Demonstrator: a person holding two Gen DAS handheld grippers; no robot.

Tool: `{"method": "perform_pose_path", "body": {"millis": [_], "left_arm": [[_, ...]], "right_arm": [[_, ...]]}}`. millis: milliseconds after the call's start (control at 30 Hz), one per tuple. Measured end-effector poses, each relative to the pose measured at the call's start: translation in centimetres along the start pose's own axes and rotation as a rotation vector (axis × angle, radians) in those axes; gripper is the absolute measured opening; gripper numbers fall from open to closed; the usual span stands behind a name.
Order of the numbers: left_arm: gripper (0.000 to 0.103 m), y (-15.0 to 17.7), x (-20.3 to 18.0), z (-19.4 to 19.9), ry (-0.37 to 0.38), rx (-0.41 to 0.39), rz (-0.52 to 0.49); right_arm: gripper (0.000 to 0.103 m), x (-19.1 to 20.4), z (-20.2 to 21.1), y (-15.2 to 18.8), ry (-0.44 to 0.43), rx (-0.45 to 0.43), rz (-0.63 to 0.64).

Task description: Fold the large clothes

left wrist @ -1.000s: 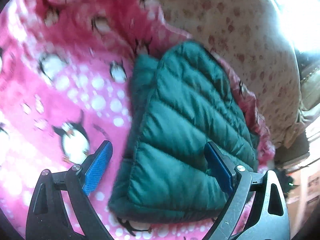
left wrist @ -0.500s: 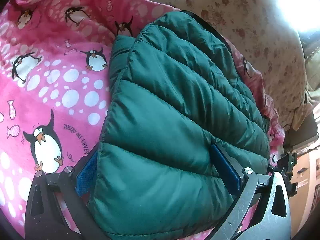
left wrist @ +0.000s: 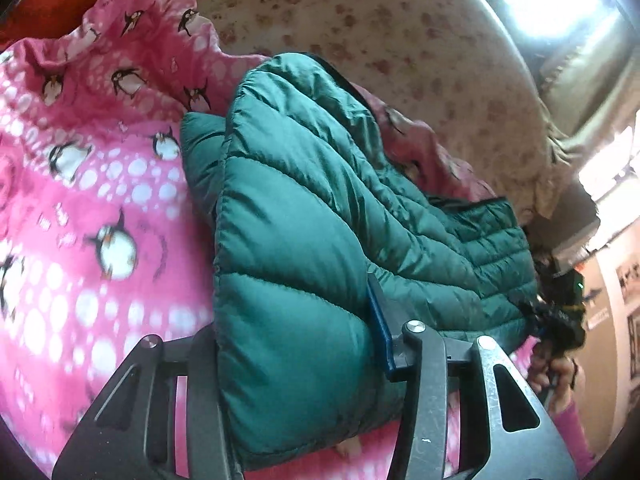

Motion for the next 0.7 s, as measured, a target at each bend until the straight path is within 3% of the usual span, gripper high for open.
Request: {"method": "perform_pose_path", "body": {"millis": [133, 200, 233, 267, 300, 367, 467, 567, 700], "left_arm": [[0.044, 3.4, 0.3, 2.2, 0.012, 0.059, -0.018], [0.052, 4.4, 0.7, 1.8, -0.04, 0.1, -0.023], [0.062, 4.8, 1.1, 1.6, -0.075, 0.111, -0.026], [0.071, 5.1, 1.4, 1.4, -0.106, 0.109, -0.028], [0.073, 5.1, 1.5, 1.4, -0.133, 0.094, -0.03], [0.075, 4.9, 1.2, 2.0, -0.179, 0.059, -0.041], [0.075, 4.8, -0.3, 3.4, -0.258, 0.015, -0.09], [0.075, 4.8, -2.4, 4.8, -0.337, -0.049, -0.167], [0.075, 4.8, -4.7, 5.2, -0.377, -0.112, -0.211]], "right_arm": [[0.044, -1.0, 1.7, 2.7, -0.061, 0.043, -0.045], [0.047, -2.0, 1.6, 4.2, -0.027, 0.086, -0.048], [0.051, -2.8, 1.3, 4.7, 0.023, 0.102, -0.066], [0.062, -3.6, 1.0, 4.9, 0.078, 0.106, -0.088], [0.07, -4.3, 0.8, 5.1, 0.141, 0.099, -0.103], [0.075, -4.7, 1.4, 4.9, 0.187, 0.052, -0.121], [0.075, -3.3, 2.8, 4.5, 0.258, 0.0, -0.086], [0.075, -0.3, 4.5, 4.4, 0.366, -0.044, 0.035], [0.075, 3.2, 6.0, 5.2, 0.426, -0.099, 0.161]]}}
Point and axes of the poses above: each gripper's, at about its wrist camera, not at the fingertips, and z roughly against the way its jaws point, x to its left, y to its underside, the point moved 3 cm from there along -z, roughly the way its jaws point, and after that the axes turned 2 degrees about y, right-handed, at the moved point
